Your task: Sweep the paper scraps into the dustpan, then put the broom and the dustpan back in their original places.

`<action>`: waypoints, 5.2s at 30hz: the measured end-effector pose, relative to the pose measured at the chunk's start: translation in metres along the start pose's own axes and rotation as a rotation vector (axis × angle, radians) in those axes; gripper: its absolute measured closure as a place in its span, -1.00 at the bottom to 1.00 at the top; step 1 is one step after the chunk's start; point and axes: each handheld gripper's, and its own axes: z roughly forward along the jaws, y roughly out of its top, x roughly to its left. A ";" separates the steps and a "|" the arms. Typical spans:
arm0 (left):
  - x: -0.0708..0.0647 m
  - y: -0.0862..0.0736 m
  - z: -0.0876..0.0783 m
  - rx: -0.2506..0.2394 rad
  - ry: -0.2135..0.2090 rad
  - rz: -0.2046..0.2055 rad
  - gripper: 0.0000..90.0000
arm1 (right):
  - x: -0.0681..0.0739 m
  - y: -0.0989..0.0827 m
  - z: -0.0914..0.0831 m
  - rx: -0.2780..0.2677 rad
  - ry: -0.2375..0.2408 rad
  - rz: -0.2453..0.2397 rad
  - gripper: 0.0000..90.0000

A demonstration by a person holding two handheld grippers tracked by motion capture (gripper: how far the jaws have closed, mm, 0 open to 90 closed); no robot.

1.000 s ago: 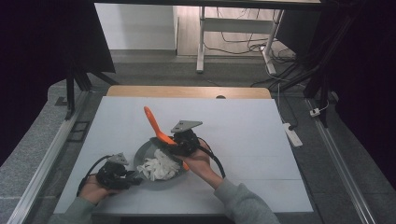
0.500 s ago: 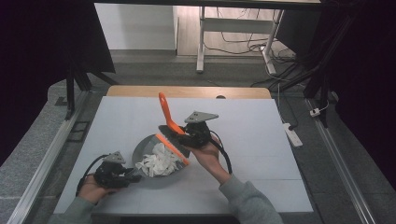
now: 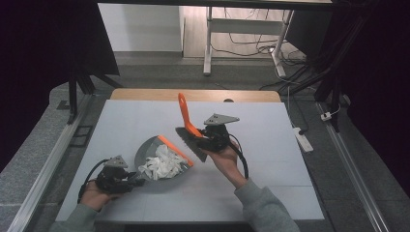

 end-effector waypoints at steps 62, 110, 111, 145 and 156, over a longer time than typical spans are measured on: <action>0.008 -0.001 -0.015 -0.168 0.154 -0.207 0.36 | -0.048 -0.073 -0.108 0.068 0.002 0.076 0.55; 0.010 0.013 0.034 -0.140 0.397 -0.505 0.18 | -0.073 -0.100 -0.088 0.273 0.059 0.231 0.54; 0.010 0.013 0.034 -0.139 0.397 -0.502 0.18 | -0.073 -0.100 -0.088 0.273 0.059 0.231 0.54; -0.002 0.009 0.005 -0.178 0.410 -0.228 -0.29 | -0.094 -0.111 -0.083 0.371 -0.185 0.186 -0.03; -0.001 0.014 0.006 -0.151 0.330 -0.167 -0.29 | -0.084 -0.103 -0.096 0.283 -0.165 0.106 -0.01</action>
